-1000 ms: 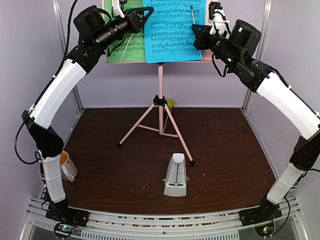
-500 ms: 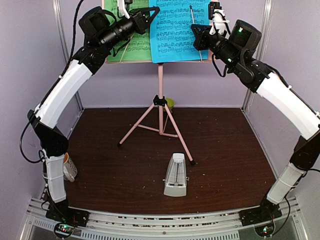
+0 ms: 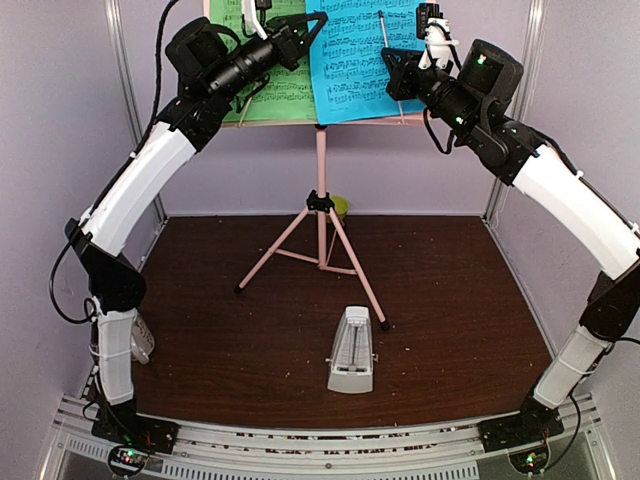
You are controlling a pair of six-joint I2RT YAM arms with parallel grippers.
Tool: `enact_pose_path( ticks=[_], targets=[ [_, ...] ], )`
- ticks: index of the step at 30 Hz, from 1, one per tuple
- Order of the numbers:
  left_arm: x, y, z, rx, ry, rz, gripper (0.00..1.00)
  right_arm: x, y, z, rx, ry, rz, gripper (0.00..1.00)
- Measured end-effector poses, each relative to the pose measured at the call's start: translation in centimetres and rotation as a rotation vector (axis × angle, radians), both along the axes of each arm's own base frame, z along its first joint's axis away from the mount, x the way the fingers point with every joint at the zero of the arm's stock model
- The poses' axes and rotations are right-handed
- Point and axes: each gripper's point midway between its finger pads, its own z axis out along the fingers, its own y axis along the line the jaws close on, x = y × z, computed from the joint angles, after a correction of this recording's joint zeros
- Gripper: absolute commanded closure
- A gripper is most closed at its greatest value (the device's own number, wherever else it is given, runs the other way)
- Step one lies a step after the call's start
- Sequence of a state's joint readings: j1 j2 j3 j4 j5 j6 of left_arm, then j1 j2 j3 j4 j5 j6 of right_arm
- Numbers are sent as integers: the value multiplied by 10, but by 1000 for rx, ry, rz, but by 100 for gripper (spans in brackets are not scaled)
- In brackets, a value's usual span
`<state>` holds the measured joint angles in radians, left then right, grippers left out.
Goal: Set up the instrument practice props
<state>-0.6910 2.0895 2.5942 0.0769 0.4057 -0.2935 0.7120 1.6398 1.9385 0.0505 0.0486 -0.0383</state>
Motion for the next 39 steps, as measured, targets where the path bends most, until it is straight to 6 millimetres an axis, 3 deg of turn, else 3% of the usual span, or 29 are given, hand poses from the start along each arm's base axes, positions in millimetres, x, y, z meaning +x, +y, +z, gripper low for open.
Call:
enact_pose_path(
  ticks=[12, 18, 27, 39],
  targets=[
    [-6, -8, -4, 35, -60, -9, 100, 0, 1, 0, -1, 0, 4, 100],
    [-7, -9, -5, 45, -82, -6, 92, 0, 1, 0, 1, -2, 4, 100],
    [-6, -9, -5, 51, -93, 4, 70, -3, 4, 0, 8, 0, 22, 74],
    [-8, -9, -8, 66, -84, 10, 63, -11, 2, -12, -13, 19, 35, 67]
  ],
)
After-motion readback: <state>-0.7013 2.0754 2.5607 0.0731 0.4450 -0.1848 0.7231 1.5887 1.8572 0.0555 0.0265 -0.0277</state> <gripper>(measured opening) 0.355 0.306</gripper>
